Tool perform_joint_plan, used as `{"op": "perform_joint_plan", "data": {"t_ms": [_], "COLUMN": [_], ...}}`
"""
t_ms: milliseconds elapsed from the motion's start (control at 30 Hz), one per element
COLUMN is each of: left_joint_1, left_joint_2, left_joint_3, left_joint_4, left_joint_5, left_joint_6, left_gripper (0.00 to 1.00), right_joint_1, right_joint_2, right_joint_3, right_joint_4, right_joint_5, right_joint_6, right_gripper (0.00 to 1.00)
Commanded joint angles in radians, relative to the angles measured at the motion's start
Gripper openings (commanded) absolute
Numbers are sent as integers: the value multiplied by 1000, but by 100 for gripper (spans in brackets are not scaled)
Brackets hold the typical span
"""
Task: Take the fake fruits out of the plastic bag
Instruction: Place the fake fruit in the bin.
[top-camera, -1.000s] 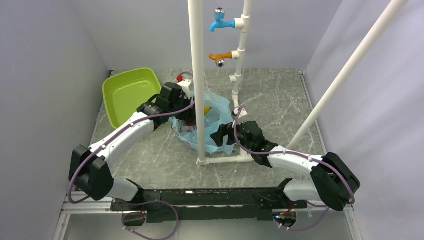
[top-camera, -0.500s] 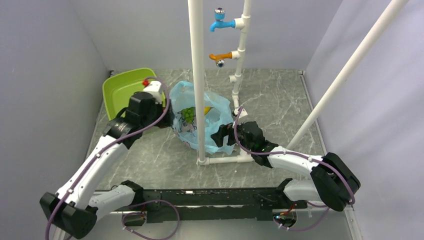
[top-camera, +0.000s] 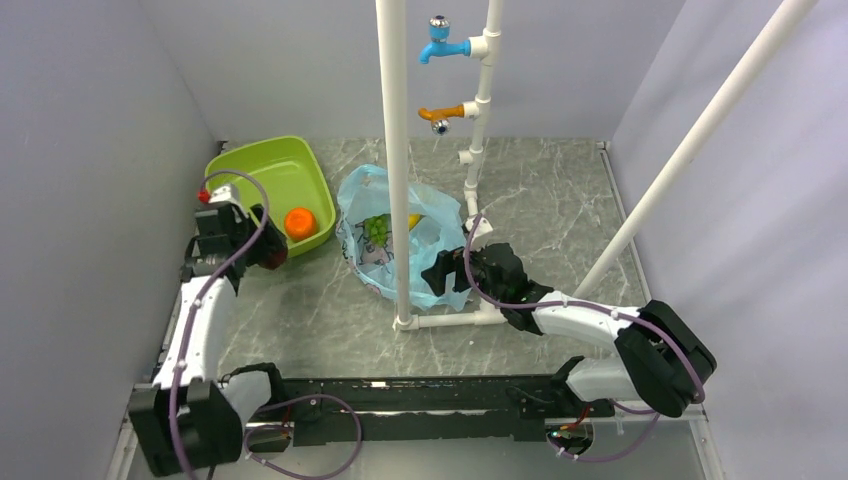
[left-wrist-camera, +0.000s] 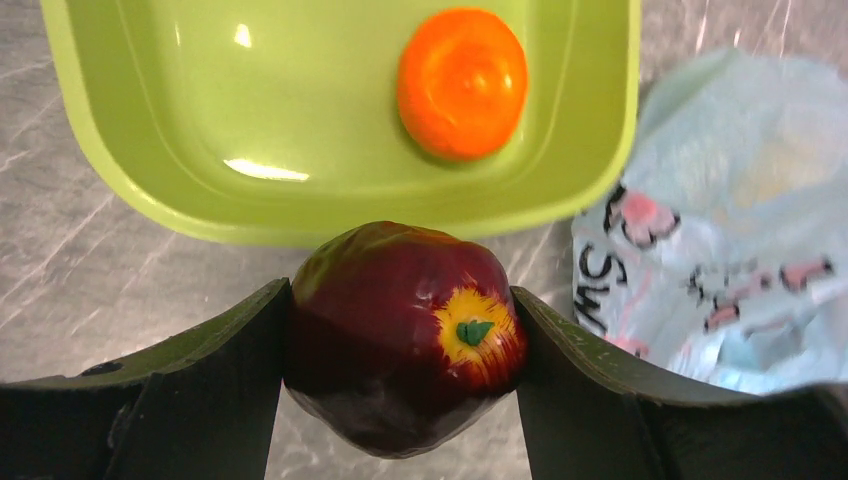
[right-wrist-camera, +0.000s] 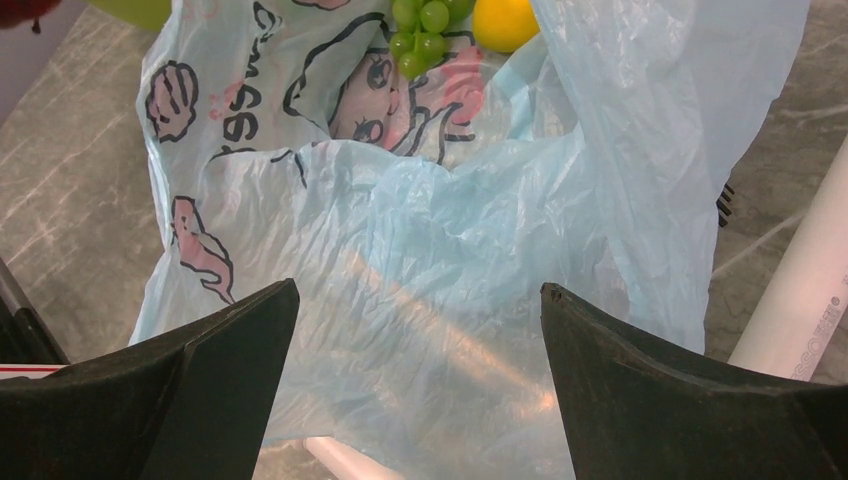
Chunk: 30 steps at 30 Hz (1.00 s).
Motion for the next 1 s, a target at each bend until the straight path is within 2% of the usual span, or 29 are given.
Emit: {"op": "perform_joint_plan", "data": {"t_ms": [0,100,367,633,667,767,967], "left_joint_1": [171,245,258,257,255,249,244], "left_joint_2": [134,246,562,670,683,720,757], "left_joint_3": [49,107,306,283,279,308,331], "left_joint_4": [175,208,165,216,220,183,169], "left_joint_5": [262,319,346,342,352,340,341], "left_joint_6": [-84,-91,-50,-13,-3,10,-9], "left_gripper": [39,40,43,46,49,66,82], "right_joint_1": [-1,-3,-2,-1,-2,-2,-1], "right_joint_2": [12,8,10,33,34,40,49], "right_joint_3": [11,8,7,13,14,18,20], "right_joint_4": [66,67,69,74,75,75,76], "right_joint_5": [-1,-1,3,-5,-6,-8,-9], "right_joint_6": [-13,-15,-19,-20,-22,-22,-22], "right_gripper": [94,94,94,94,94,94,95]}}
